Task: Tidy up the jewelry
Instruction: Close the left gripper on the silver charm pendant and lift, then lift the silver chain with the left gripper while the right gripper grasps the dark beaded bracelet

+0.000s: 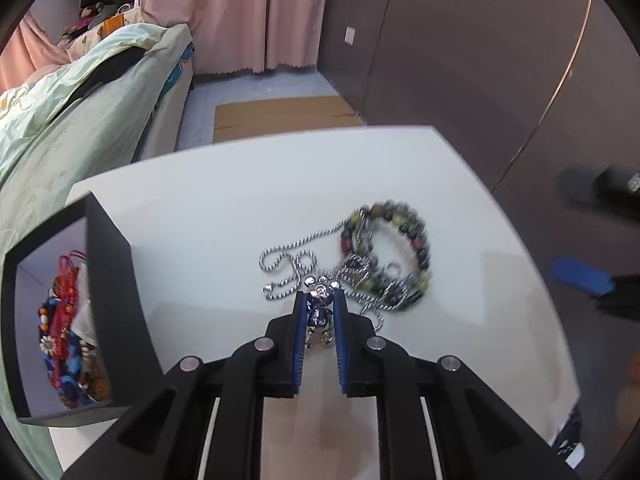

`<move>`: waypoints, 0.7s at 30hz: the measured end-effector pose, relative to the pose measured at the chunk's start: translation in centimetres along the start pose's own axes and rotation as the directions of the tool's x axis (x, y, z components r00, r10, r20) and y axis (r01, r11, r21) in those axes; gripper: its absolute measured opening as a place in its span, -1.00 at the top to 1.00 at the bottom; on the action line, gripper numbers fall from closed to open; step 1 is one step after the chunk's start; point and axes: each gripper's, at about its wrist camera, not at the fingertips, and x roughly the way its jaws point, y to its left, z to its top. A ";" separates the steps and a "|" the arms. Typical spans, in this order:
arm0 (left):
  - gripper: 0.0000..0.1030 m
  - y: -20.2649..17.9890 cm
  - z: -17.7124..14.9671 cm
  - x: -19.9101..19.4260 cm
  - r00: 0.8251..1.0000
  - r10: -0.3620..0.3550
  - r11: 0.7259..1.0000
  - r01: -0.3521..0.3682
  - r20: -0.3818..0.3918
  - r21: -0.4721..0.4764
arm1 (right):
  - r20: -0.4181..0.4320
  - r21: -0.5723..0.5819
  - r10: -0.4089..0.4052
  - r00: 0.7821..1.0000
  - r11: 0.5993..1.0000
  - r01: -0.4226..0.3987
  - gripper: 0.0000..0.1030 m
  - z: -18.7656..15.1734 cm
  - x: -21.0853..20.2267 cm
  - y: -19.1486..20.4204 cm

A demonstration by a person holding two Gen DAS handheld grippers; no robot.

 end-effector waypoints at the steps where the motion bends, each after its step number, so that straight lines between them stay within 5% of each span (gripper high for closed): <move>1: 0.79 0.2 0.2 -0.5 1.000 -0.012 1.000 0.012 0.010 -0.008 | 0.001 -0.006 -0.001 1.000 1.000 0.001 -0.89 -0.1 0.1 0.1; 21: 0.79 3.1 4.4 -10.5 0.967 -0.104 0.987 0.129 0.231 -0.098 | -0.075 -0.107 -0.035 0.997 0.994 0.027 0.23 -0.7 4.3 2.2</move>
